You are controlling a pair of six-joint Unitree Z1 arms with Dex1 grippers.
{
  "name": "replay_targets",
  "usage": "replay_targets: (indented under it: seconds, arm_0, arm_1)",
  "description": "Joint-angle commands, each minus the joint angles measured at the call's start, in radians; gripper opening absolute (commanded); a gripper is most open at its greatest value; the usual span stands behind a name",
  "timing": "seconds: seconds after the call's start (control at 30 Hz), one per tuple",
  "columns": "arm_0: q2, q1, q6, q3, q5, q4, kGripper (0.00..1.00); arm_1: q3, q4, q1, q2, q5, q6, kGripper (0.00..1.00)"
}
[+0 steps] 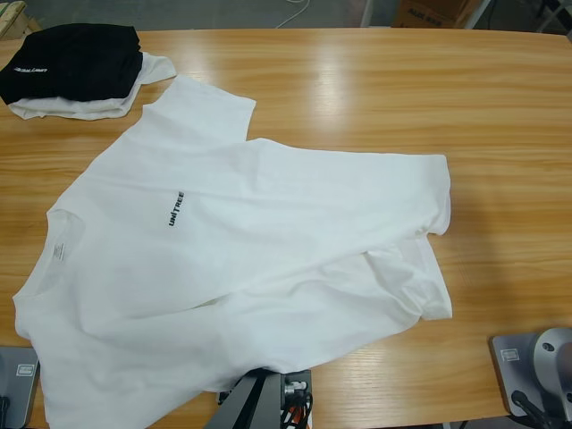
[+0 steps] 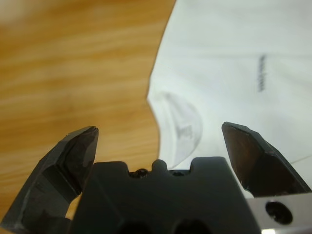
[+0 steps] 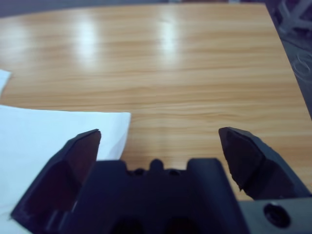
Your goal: Fold clothes
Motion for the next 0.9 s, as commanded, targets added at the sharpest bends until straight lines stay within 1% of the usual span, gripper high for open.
replay_targets:
  seconds: [0.03, 0.07, 0.1, 0.13, 0.17, 0.23, 0.3, 0.37, 0.43, 0.5, 0.67, 0.83, 0.9]
  arm_0:
    - [0.163, -0.243, -0.284, -0.022, 0.010, -0.021, 0.996]
    - [0.180, -0.274, -0.339, 0.002, 0.029, -0.070, 0.996]
    - [0.203, -0.284, -0.373, 0.019, 0.039, -0.126, 0.996]
    - [0.238, -0.285, -0.382, 0.015, 0.047, -0.168, 0.996]
    - [0.295, -0.285, -0.377, -0.015, 0.049, -0.186, 0.996]
    - [0.450, -0.288, -0.366, -0.112, 0.051, -0.152, 0.996]
    - [0.565, -0.314, -0.369, -0.171, 0.056, -0.106, 0.996]
    - [0.630, -0.335, -0.420, -0.169, 0.058, -0.108, 0.996]
    - [0.699, -0.351, -0.469, -0.175, 0.058, -0.110, 0.996]
    - [0.766, -0.359, -0.502, -0.203, 0.058, -0.111, 0.996]
    - [0.894, -0.360, -0.568, -0.276, 0.058, -0.109, 0.996]
    - [0.969, -0.360, -0.617, -0.304, 0.053, -0.104, 0.996]
    - [0.997, -0.360, -0.614, -0.328, 0.049, -0.091, 0.996]
  arm_1:
    - [0.002, -0.071, 0.068, 0.251, 0.151, -0.008, 0.919]
    - [-0.011, -0.070, 0.069, 0.285, 0.150, -0.010, 0.922]
    - [-0.032, -0.070, 0.076, 0.324, 0.152, -0.014, 0.922]
    - [-0.055, -0.063, 0.098, 0.369, 0.152, -0.013, 0.920]
    - [-0.077, -0.035, 0.110, 0.410, 0.157, -0.009, 0.920]
    - [-0.158, 0.059, 0.140, 0.492, 0.177, 0.018, 0.929]
    - [-0.218, 0.136, 0.178, 0.576, 0.179, 0.067, 0.970]
    - [-0.220, 0.134, 0.197, 0.626, 0.181, 0.115, 0.984]
    - [-0.219, 0.121, 0.199, 0.678, 0.204, 0.148, 1.000]
    - [-0.219, 0.119, 0.200, 0.739, 0.232, 0.174, 1.000]
    - [-0.221, 0.095, 0.203, 0.827, 0.283, 0.267, 1.000]
    - [-0.266, 0.093, 0.222, 0.977, 0.338, 0.284, 1.000]
    - [-0.284, 0.090, 0.222, 1.032, 0.339, 0.282, 1.000]
